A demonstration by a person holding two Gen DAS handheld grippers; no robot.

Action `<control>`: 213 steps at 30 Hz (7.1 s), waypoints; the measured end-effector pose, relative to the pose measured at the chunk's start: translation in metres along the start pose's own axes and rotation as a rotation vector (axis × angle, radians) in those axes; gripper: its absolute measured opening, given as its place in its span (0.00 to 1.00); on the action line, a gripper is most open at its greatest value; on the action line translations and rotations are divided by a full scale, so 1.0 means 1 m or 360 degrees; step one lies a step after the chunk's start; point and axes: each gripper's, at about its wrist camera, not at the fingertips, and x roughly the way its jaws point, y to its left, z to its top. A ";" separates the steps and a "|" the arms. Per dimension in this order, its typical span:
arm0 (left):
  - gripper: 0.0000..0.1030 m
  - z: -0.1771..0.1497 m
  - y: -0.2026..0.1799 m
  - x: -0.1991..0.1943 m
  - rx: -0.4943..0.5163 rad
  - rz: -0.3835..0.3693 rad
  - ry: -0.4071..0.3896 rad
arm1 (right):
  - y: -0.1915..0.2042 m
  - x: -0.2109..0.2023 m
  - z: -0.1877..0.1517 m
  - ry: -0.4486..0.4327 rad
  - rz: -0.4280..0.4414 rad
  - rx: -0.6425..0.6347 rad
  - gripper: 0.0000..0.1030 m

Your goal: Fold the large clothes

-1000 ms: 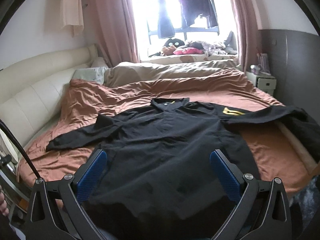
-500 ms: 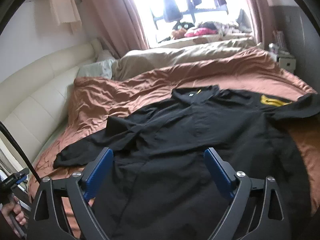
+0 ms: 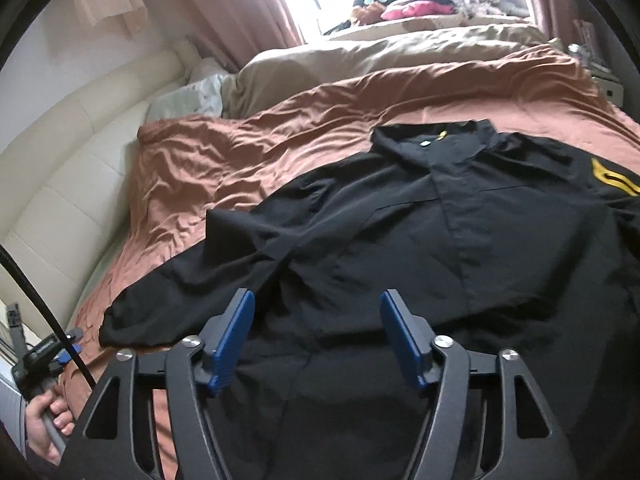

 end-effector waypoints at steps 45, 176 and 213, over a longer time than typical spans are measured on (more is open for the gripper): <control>0.02 0.088 -0.280 -0.148 0.0641 -0.0431 -0.0552 | -0.052 0.117 0.056 0.0191 0.0364 0.0433 0.61; 0.51 -0.136 -0.348 0.025 0.0924 -0.0196 0.0249 | -0.394 -0.118 -0.014 -0.0381 -0.0493 0.1161 0.65; 0.51 -0.138 -0.337 0.021 0.0615 -0.0403 0.0247 | -0.168 -0.087 0.034 -0.0708 -0.0026 0.0468 0.00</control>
